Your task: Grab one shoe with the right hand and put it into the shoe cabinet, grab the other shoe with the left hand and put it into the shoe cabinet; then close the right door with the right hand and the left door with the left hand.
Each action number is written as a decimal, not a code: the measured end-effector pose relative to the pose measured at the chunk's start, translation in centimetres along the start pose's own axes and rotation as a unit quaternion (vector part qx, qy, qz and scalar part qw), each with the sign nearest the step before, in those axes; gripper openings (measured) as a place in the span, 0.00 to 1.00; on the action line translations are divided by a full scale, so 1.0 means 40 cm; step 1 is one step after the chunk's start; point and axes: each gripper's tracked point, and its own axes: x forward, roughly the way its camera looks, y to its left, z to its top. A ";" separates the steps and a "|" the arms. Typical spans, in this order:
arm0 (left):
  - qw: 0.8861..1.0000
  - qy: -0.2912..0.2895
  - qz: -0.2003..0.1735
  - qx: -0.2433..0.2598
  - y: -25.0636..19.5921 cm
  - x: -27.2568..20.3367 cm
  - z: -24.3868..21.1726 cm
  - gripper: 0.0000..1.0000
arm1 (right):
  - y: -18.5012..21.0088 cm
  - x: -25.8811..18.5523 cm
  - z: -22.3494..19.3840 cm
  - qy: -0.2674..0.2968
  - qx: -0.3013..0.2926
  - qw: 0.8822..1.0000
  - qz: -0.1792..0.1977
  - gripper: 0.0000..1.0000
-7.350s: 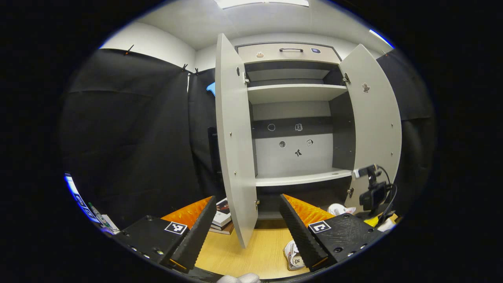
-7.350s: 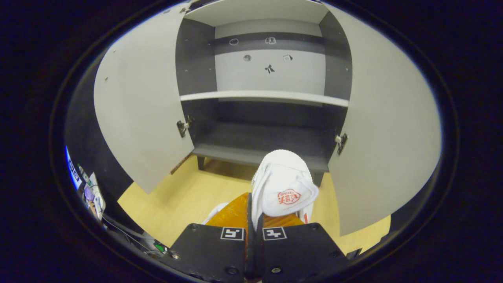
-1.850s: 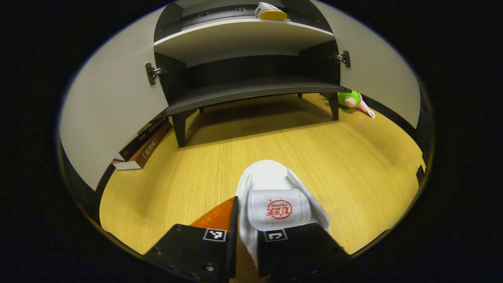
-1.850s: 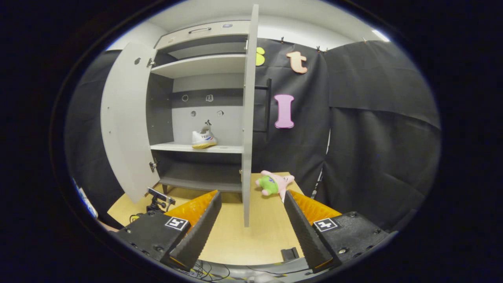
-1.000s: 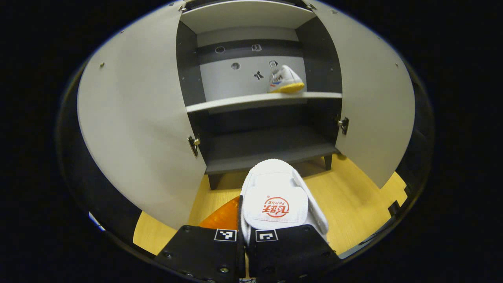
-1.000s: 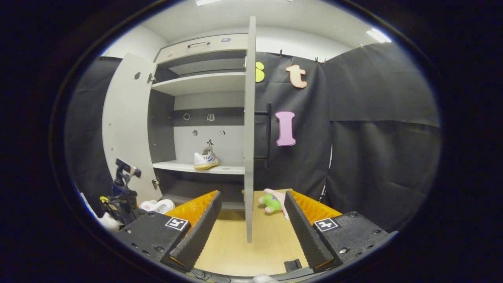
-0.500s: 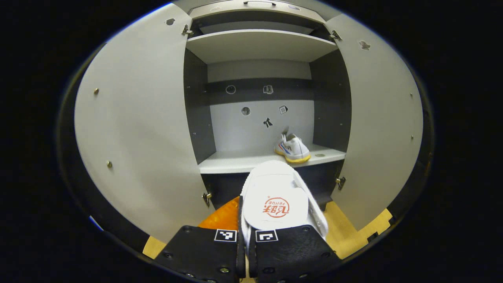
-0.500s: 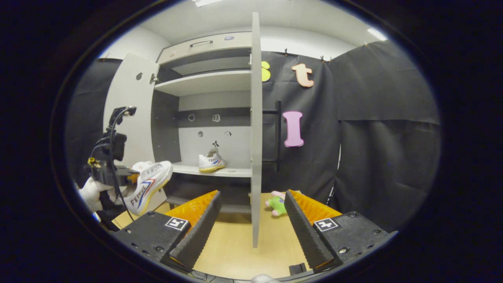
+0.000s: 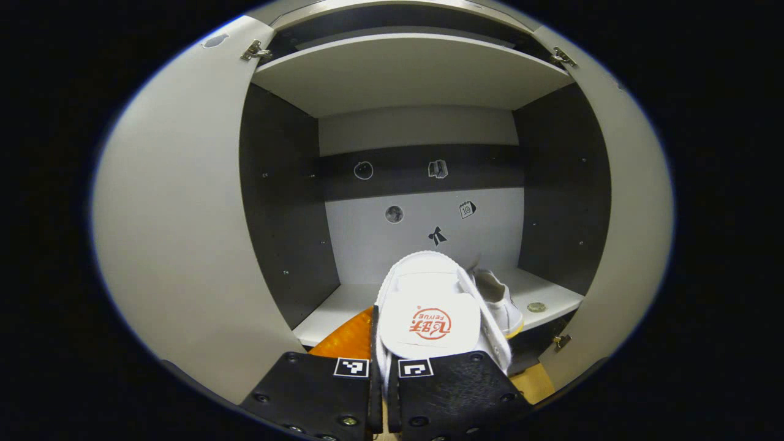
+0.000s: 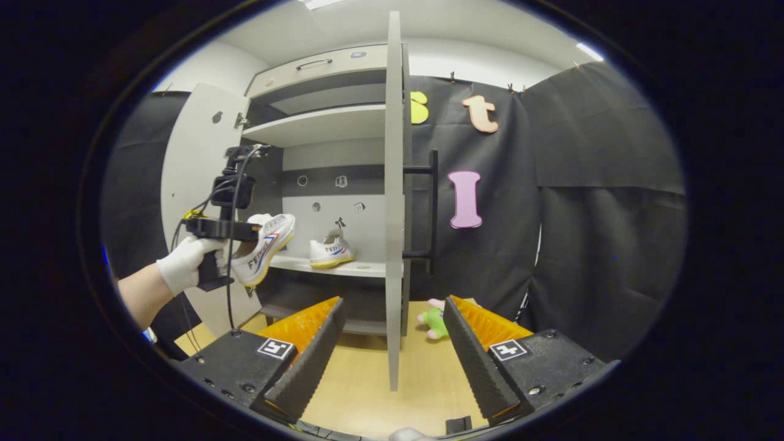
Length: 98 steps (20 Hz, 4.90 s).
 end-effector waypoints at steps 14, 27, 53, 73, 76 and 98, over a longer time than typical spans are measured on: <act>0.995 0.091 0.034 0.015 -0.003 0.379 -0.072 0.03 | 0.010 0.041 0.013 0.020 -0.042 0.997 0.060 1.00; 0.990 0.138 0.010 0.010 0.015 0.364 -0.108 0.74 | 0.015 0.053 0.007 0.025 -0.015 0.997 0.069 1.00; 0.995 -0.079 -0.063 -0.004 -0.020 -0.359 0.142 0.96 | 0.172 -0.070 0.107 -0.047 -0.015 0.998 0.044 1.00; 0.995 -0.101 -0.001 -0.013 0.168 -0.857 -0.064 0.96 | 0.051 -0.129 0.107 -0.061 -0.021 0.997 -0.044 1.00; 0.994 -0.109 -0.001 -0.016 0.153 -0.853 -0.060 0.96 | -0.044 -0.101 0.144 -0.068 -0.029 0.994 -0.077 1.00; 0.995 -0.094 -0.010 -0.024 0.087 -0.805 -0.051 0.96 | -0.143 0.118 0.202 -0.041 0.010 0.998 -0.047 0.93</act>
